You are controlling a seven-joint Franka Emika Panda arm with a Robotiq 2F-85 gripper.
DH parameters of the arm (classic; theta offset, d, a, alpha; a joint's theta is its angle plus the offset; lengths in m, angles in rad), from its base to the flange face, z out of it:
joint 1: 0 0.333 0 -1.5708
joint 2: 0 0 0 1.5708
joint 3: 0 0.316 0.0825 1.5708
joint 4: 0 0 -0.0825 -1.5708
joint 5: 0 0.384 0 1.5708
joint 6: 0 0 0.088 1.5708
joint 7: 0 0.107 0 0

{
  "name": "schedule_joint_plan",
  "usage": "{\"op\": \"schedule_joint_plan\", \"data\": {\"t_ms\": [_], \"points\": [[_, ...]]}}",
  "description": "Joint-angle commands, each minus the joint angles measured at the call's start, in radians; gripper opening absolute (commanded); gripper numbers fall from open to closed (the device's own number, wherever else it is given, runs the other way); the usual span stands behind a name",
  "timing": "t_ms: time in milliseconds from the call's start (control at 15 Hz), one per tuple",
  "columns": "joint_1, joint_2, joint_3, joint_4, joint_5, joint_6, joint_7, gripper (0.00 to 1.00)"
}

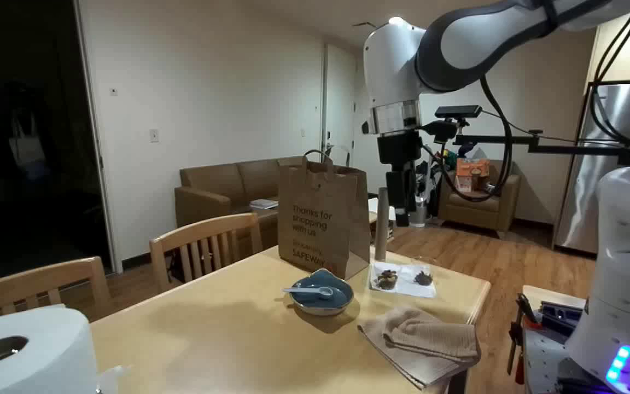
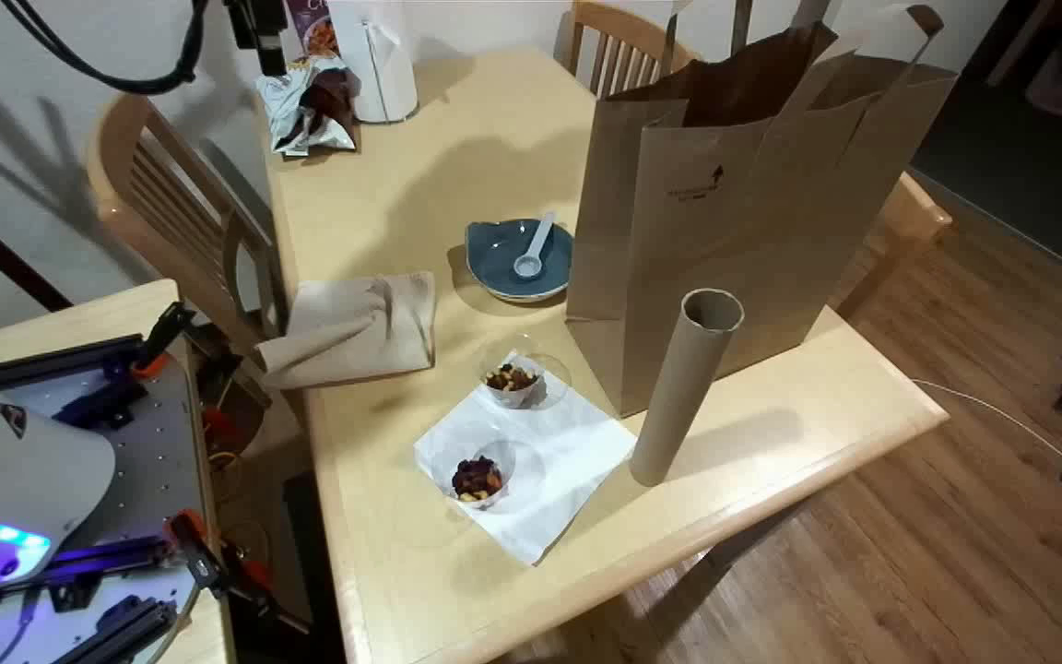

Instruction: Use the cloth to wipe the table.

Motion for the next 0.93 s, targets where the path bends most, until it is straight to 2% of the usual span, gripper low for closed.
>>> {"op": "schedule_joint_plan", "data": {"t_ms": [0, 400, 667, 733, 800, 867], "points": [[0.010, 0.001, -0.009, 0.001, -0.002, -0.001, 0.002, 1.00], [-0.021, -0.017, -0.092, -0.176, 0.000, 0.127, -0.101, 1.00], [-0.057, 0.000, -0.138, -0.309, -0.090, 0.292, -0.148, 1.00], [-0.072, 0.014, -0.148, -0.302, -0.099, 0.239, -0.104, 1.00], [-0.049, 0.005, -0.139, -0.283, -0.072, 0.239, -0.116, 1.00], [-0.060, 0.008, -0.147, -0.299, -0.080, 0.239, -0.116, 1.00]]}}
